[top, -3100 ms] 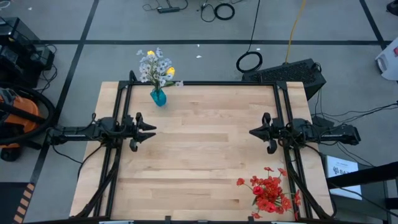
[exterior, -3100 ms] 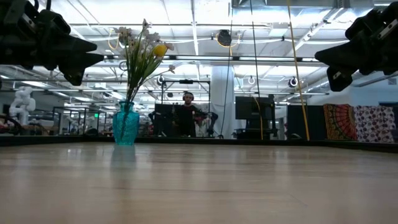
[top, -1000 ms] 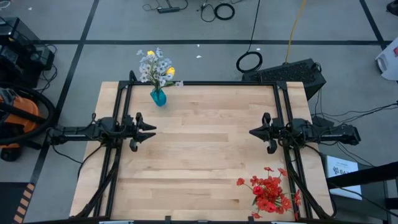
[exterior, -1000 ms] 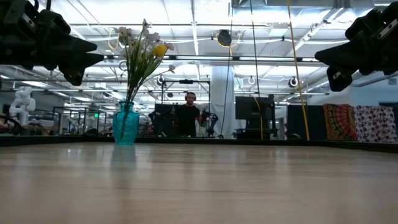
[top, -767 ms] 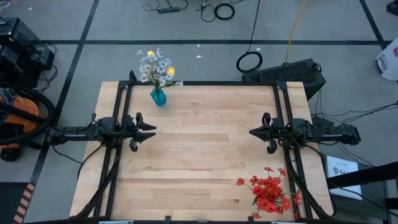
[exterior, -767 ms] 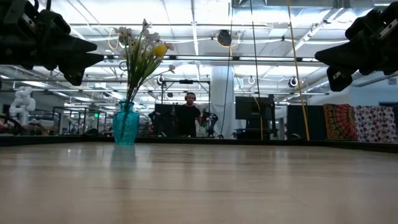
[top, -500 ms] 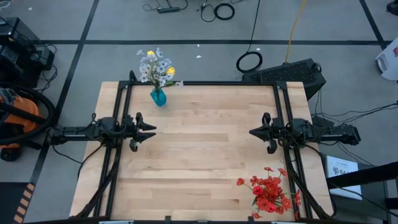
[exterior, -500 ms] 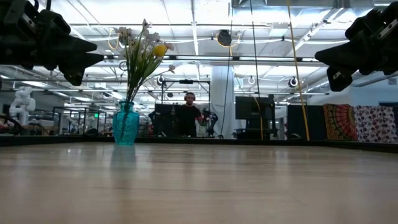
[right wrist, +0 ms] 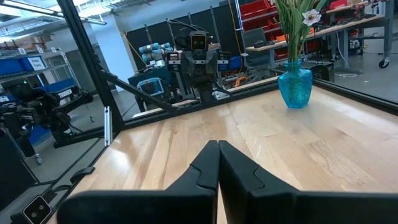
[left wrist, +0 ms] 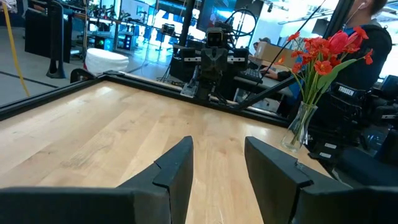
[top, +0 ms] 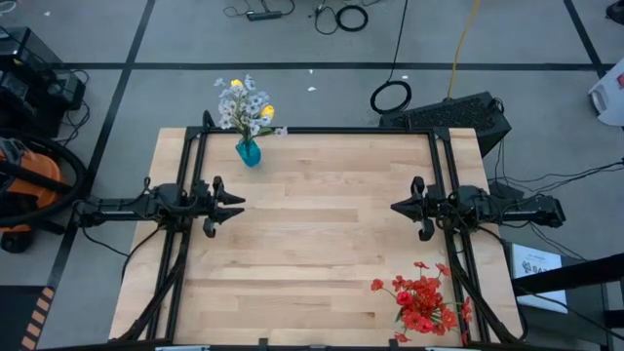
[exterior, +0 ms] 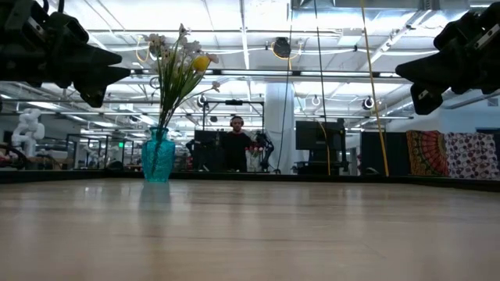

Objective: Sort flowers into vase by color
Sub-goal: Return to Home Position

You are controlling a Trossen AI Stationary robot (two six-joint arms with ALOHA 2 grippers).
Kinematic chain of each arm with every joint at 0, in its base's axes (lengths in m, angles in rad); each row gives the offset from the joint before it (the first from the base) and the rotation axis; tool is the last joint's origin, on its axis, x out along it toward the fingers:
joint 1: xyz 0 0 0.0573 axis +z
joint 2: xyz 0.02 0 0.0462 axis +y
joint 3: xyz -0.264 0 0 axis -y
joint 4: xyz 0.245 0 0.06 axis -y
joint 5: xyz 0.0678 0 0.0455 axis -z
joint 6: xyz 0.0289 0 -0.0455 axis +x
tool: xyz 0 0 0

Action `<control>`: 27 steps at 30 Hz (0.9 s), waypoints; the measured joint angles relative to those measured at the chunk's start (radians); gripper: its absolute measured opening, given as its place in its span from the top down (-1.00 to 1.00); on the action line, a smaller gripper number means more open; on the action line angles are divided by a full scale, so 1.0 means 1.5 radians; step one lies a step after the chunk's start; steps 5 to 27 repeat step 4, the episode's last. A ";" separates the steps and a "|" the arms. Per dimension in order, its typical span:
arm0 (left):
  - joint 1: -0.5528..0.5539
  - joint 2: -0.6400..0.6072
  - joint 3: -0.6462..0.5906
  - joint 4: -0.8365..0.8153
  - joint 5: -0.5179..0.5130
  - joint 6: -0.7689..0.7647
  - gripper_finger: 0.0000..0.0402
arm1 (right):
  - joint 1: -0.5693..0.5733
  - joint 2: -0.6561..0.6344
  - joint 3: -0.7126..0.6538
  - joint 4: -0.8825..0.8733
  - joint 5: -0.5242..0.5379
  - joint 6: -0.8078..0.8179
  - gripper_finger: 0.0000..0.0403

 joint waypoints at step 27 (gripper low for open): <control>0.000 0.000 0.000 0.000 0.000 0.000 0.25 | 0.000 0.000 0.000 0.000 0.000 0.000 1.00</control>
